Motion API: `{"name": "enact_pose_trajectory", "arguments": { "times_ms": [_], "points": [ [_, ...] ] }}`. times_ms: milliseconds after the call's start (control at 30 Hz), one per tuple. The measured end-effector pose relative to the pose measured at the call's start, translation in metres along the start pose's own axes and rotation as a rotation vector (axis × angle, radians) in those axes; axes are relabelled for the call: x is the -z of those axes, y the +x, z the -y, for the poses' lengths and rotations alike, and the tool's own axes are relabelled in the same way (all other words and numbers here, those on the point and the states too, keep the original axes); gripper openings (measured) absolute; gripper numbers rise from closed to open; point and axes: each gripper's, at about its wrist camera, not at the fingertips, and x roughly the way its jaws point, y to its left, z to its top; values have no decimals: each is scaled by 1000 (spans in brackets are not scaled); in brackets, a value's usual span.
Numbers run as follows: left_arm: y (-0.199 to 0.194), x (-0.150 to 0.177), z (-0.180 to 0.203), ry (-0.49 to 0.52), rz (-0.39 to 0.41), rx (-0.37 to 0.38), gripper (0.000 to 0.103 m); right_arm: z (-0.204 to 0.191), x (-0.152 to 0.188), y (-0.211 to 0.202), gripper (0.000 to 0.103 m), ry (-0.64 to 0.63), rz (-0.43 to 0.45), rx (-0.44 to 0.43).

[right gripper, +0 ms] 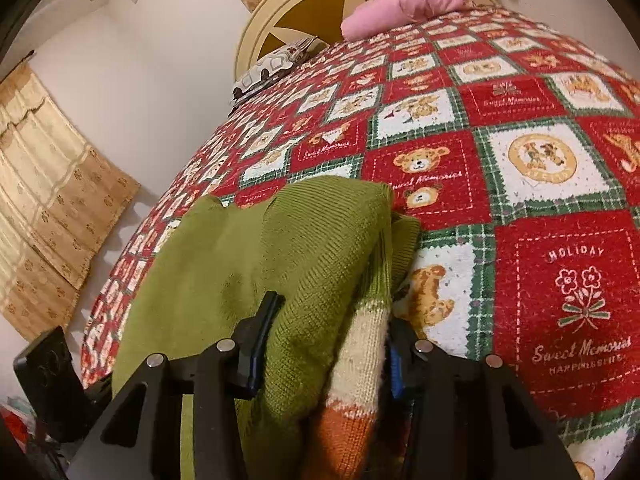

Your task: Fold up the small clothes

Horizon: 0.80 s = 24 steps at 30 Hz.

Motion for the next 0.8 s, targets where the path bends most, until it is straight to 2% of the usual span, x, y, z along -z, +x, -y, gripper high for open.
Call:
{"name": "enact_pose_trajectory", "arguments": {
  "times_ms": [233, 300, 367, 500, 667, 800],
  "points": [
    [1, -1, 3, 16, -7, -9, 103, -2, 0, 0, 45, -14, 1, 31],
    [0, -1, 5, 24, -9, -10, 98, -5, 0, -2, 43, -18, 1, 53],
    [-3, -2, 10, 41, -11, 16, 80, -13, 1, -4, 37, -30, 3, 89],
    [-5, -3, 11, 48, -19, 17, 77, -16, 3, -7, 32, -10, 23, 103],
    [-11, -3, 10, 57, -15, 17, 63, -25, 4, -14, 27, -25, 34, 128],
    [-13, -3, 12, 75, -13, 12, 57, -27, 6, -18, 25, -1, 40, 128]
  ]
}}
